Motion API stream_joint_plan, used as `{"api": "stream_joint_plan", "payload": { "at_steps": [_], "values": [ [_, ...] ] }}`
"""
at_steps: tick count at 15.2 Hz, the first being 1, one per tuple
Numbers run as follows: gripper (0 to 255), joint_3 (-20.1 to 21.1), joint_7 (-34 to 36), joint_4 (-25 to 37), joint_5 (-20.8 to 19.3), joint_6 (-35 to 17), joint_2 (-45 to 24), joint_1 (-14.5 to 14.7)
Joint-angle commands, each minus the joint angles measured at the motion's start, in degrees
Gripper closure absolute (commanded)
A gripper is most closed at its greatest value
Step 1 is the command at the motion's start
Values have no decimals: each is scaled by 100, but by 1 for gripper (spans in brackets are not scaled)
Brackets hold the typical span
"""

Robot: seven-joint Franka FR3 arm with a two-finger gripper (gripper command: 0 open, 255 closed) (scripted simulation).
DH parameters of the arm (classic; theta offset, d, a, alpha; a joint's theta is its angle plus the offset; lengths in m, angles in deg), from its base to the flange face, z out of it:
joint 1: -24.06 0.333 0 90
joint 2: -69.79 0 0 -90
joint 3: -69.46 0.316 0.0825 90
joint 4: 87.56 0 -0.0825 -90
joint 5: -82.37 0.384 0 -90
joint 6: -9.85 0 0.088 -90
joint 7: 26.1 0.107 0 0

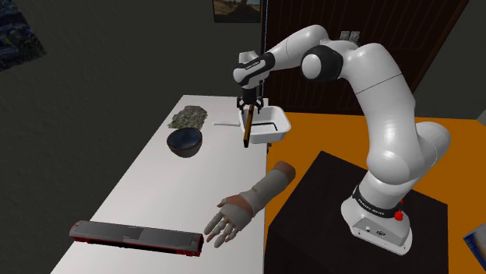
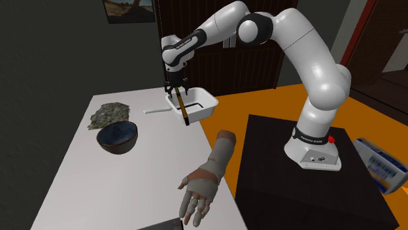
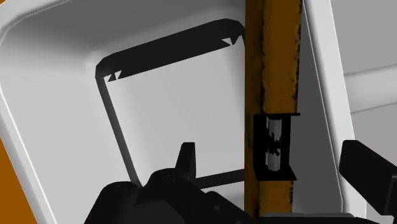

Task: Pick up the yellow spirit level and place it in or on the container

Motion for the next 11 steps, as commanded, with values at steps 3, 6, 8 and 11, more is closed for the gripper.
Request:
{"api": "stream_joint_plan", "payload": {
  "at_steps": [3,6,8,11],
  "values": [
    [0,8,-5,311,11,508,198,2],
    [0,8,-5,310,11,508,198,2],
    [0,8,-5,311,11,508,198,2],
    [0,8,-5,311,11,508,198,2]
  ]
}}
